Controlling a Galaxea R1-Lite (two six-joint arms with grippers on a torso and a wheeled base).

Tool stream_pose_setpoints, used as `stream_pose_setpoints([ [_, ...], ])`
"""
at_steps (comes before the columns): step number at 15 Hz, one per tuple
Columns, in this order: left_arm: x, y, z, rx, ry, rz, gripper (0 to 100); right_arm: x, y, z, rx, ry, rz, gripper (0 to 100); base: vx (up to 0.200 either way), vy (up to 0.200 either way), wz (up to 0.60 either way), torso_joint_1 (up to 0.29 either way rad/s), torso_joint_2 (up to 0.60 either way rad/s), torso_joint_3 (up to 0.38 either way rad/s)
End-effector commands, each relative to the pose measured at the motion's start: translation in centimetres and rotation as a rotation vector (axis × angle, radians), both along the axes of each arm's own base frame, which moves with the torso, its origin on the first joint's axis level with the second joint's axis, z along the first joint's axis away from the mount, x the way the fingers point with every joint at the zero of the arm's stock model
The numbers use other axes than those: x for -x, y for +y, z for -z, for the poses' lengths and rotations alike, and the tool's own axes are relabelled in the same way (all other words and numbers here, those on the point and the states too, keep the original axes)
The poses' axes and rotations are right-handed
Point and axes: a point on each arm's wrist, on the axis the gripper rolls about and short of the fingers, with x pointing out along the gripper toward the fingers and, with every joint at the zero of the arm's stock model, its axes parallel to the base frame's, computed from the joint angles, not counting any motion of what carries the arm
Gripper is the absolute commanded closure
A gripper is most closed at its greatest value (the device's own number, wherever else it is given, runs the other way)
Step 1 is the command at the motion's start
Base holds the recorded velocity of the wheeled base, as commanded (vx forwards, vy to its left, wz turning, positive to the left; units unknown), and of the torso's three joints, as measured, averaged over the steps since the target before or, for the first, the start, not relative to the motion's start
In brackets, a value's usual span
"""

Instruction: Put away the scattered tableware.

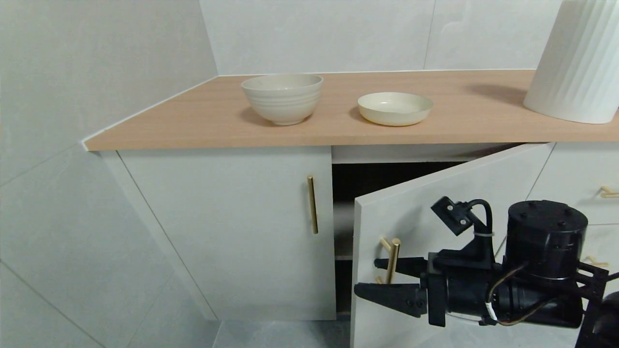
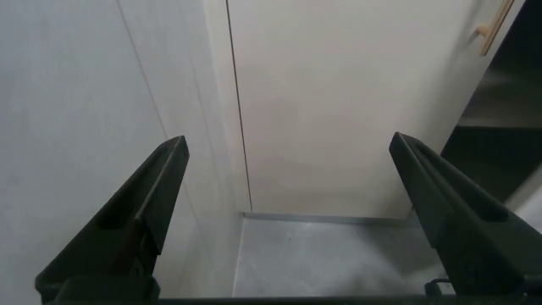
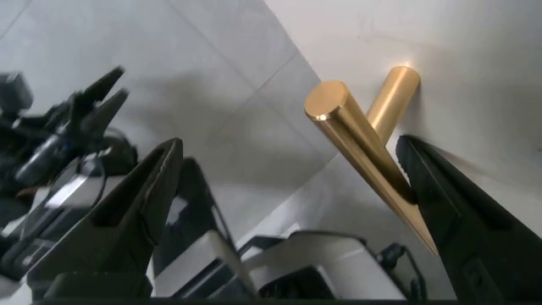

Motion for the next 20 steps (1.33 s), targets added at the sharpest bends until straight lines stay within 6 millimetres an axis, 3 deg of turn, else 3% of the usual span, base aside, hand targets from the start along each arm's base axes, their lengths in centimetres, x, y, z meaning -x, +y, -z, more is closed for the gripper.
stream_pose_setpoints([
  [1, 0.0, 0.0, 0.0, 0.001, 0.000, 0.000, 0, 1.6, -1.0, -0.4, -0.006, -0.002, -0.022, 0, 0.000, 0.000, 0.00, 0.000, 0.00, 0.000],
  [5, 0.2, 0.0, -0.9, -0.056, -0.039, 0.016, 0, 2.9, -2.0, -0.3, 0.004, -0.017, -0.027, 0, 0.000, 0.000, 0.00, 0.000, 0.00, 0.000],
  [6, 0.8, -0.1, -3.5, -0.051, -0.092, 0.088, 0, 3.1, -2.2, -0.1, 0.012, -0.028, -0.030, 0, 0.000, 0.000, 0.00, 0.000, 0.00, 0.000],
  [8, 0.1, -0.3, -9.1, -0.013, -0.039, 0.276, 0, 3.2, -2.3, 0.1, 0.024, -0.036, -0.034, 0, 0.000, 0.000, 0.00, 0.000, 0.00, 0.000],
  [10, -4.1, -0.8, -14.1, -0.002, 0.057, 0.384, 0, 3.4, -2.5, 0.2, 0.028, -0.036, -0.032, 0, 0.000, 0.000, 0.00, 0.000, 0.00, 0.000],
  [12, -9.6, -1.3, -17.0, 0.013, 0.117, 0.489, 0, 3.7, -2.8, 0.3, 0.029, -0.035, -0.032, 0, 0.000, 0.000, 0.00, 0.000, 0.00, 0.000],
  [13, -12.4, -1.9, -17.6, 0.019, 0.137, 0.552, 0, 3.7, -2.8, 0.3, 0.031, -0.032, -0.032, 0, 0.000, 0.000, 0.00, 0.000, 0.00, 0.000],
  [14, -13.5, -2.3, -17.7, 0.022, 0.143, 0.582, 0, 3.7, -2.8, 0.3, 0.030, -0.033, -0.032, 0, 0.000, 0.000, 0.00, 0.000, 0.00, 0.000],
  [15, -16.0, -4.2, -17.1, 0.096, 0.197, 0.685, 0, 3.6, -2.8, 0.3, 0.032, -0.033, -0.029, 0, 0.000, 0.000, 0.00, 0.000, 0.00, 0.000],
  [17, -17.2, -6.8, -16.1, 0.215, 0.284, 0.809, 0, 3.6, -2.8, 0.4, 0.035, -0.029, -0.029, 0, 0.000, 0.000, 0.00, 0.000, 0.00, 0.000],
  [18, -17.8, -8.3, -14.8, 0.260, 0.335, 0.865, 100, 3.6, -2.8, 0.4, 0.034, -0.030, -0.028, 0, 0.000, 0.000, 0.00, 0.000, 0.00, 0.000],
  [20, -18.7, -9.1, -13.1, 0.265, 0.322, 0.887, 100, 3.7, -2.8, 0.4, 0.033, -0.032, -0.028, 0, 0.000, 0.000, 0.00, 0.000, 0.00, 0.000],
])
